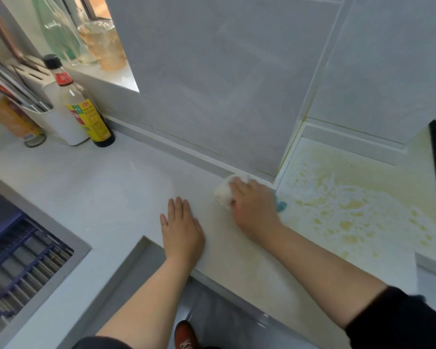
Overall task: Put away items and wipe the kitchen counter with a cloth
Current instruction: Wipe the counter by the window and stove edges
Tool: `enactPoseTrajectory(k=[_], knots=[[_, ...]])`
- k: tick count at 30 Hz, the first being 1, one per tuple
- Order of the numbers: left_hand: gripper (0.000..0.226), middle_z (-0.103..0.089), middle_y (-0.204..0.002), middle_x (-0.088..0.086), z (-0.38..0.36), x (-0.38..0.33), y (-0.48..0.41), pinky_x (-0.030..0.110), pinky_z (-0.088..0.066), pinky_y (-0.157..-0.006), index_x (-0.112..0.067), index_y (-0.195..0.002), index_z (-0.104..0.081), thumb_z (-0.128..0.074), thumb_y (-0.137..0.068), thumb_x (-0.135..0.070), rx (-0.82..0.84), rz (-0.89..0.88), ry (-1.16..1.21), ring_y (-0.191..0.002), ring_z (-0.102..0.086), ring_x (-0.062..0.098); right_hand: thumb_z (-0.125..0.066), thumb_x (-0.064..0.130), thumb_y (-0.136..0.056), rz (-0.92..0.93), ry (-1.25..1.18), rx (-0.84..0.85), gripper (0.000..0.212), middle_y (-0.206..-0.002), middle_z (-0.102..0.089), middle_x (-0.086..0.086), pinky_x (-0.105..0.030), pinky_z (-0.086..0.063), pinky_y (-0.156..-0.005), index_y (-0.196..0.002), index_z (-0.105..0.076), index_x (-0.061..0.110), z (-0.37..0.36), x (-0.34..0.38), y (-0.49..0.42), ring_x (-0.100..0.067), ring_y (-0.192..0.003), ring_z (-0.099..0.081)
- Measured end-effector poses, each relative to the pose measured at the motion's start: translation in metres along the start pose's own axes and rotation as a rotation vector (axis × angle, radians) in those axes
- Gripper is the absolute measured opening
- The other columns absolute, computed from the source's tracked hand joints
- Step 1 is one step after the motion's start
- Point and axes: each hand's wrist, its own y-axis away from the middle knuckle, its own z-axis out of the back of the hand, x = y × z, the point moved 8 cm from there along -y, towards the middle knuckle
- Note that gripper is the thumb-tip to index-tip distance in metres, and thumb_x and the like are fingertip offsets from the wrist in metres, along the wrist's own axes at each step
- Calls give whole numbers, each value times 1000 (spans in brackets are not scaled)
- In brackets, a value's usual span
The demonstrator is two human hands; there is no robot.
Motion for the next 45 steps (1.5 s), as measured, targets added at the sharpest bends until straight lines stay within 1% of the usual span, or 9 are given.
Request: enactPoseTrajectory(k=[2,5,11,14,27,31,38,42,45], knots=[[57,-2,-160,7,-3,4,-1,42,-2,-118,-7,-151,-7,-23,-100,-27,3,30,10,-147,3,21,-38,20,-86,130,-80,137,50,-140,-50,-11,-39,-47,-86,-131,-54,7,-32,30,-24,-29,-115,-56],[58,-3,-160,6,-6,6,-3,40,-1,-118,-7,-152,-8,-22,-100,-28,-3,27,3,-147,2,19,-34,12,-96,179,-93,396,58,-160,-5,-4,-40,-10,-115,-151,-16,12,-76,49,-49,-20,-147,-7],[57,-5,-160,6,-5,5,-1,41,-3,-119,-8,-152,-10,-23,-100,-27,-20,25,-10,-147,-1,20,-9,33,-81,77,-170,385,73,-152,-34,-9,-36,-21,-112,-144,-35,9,-70,0,-5,-24,-138,-34],[55,-8,-160,5,-3,4,0,40,-3,-119,-9,-151,-14,-25,-100,-24,-40,25,24,-147,-2,19,-30,24,-82,12,-205,302,58,-138,-52,-9,-42,-36,-104,-132,-53,7,-49,-56,53,-27,-124,-53],[51,-40,-148,9,8,22,4,29,-16,-116,-5,-139,-46,-28,-94,-22,-275,85,530,-142,-28,22,-35,17,-96,-13,-275,447,53,-159,-15,7,-37,-6,-115,-148,-26,25,-77,16,-13,-15,-145,-12],[51,-39,-149,8,10,26,6,22,-14,-113,-5,-140,-44,-29,-93,-19,-275,109,585,-142,-27,19,-39,15,-93,218,-314,616,56,-159,-9,10,-46,2,-115,-147,-30,30,-55,33,61,-12,-146,-4],[43,-44,-145,8,12,22,11,21,-18,-111,-5,-136,-49,-33,-97,-14,-310,55,669,-140,-31,19,-4,55,-81,114,-170,641,70,-158,7,10,-57,-3,-112,-148,-17,41,-37,-16,127,-16,-147,7],[39,-51,-138,10,8,31,-9,10,-25,-103,-5,-130,-55,-32,-100,-13,-107,33,910,-132,-42,17,-24,44,-97,-25,-143,605,52,-160,2,7,-59,1,-112,-148,-16,42,-62,37,65,-18,-147,2],[38,-56,-133,9,15,71,-22,23,-36,-106,-3,-128,-56,-39,-96,-12,-29,221,1221,-124,-50,18,-28,40,-97,73,-159,592,51,-160,0,7,-62,6,-111,-147,-20,43,-64,69,56,-19,-147,2]])
